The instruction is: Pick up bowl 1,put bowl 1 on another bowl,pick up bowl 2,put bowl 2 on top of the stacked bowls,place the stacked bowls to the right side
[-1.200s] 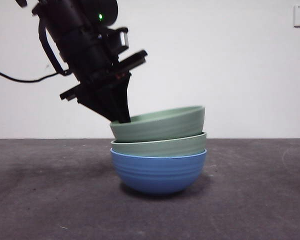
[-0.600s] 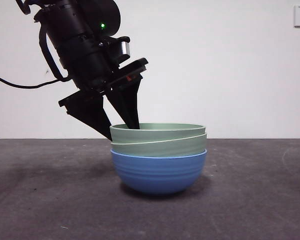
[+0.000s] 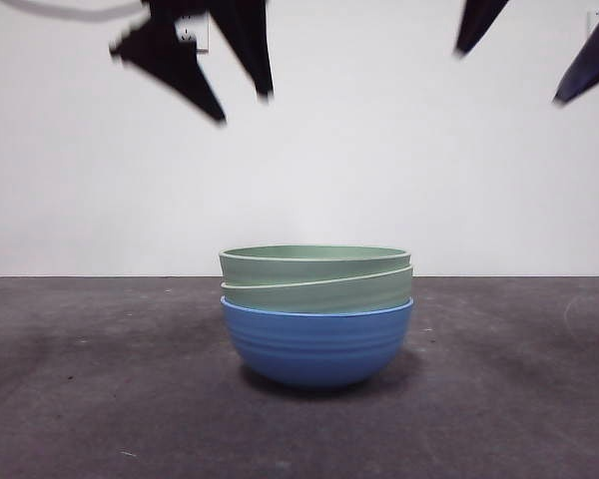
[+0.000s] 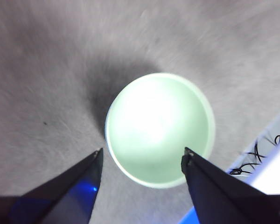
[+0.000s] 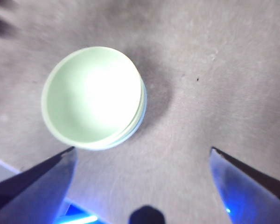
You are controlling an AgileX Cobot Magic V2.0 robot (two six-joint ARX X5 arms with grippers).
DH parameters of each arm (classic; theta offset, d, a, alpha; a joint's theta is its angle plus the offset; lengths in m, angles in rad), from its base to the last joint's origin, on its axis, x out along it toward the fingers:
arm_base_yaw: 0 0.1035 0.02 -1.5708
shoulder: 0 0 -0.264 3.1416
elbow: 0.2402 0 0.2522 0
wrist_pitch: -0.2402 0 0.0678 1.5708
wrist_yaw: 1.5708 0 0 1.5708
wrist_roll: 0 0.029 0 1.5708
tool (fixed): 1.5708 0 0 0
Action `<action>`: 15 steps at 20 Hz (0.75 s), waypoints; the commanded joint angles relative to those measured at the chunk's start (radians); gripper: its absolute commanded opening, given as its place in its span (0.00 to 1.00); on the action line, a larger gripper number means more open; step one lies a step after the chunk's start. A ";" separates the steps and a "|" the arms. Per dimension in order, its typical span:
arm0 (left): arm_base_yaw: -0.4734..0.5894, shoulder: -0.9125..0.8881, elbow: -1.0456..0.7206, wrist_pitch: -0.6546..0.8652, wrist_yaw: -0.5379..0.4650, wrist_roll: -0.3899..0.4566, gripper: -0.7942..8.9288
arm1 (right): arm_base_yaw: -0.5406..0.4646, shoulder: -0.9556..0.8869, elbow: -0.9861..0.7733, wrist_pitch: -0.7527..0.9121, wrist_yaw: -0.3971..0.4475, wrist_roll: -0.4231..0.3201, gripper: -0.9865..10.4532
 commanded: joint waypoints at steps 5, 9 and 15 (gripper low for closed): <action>-0.002 -0.098 0.138 -0.152 0.000 0.054 0.38 | -0.001 0.285 0.000 0.185 -0.079 0.080 0.51; -0.002 -0.165 0.138 -0.204 0.000 0.069 0.38 | -0.007 0.460 0.000 0.263 -0.132 0.130 0.50; -0.002 -0.185 0.138 -0.237 0.000 0.069 0.38 | -0.006 0.570 0.000 0.294 -0.183 0.169 0.39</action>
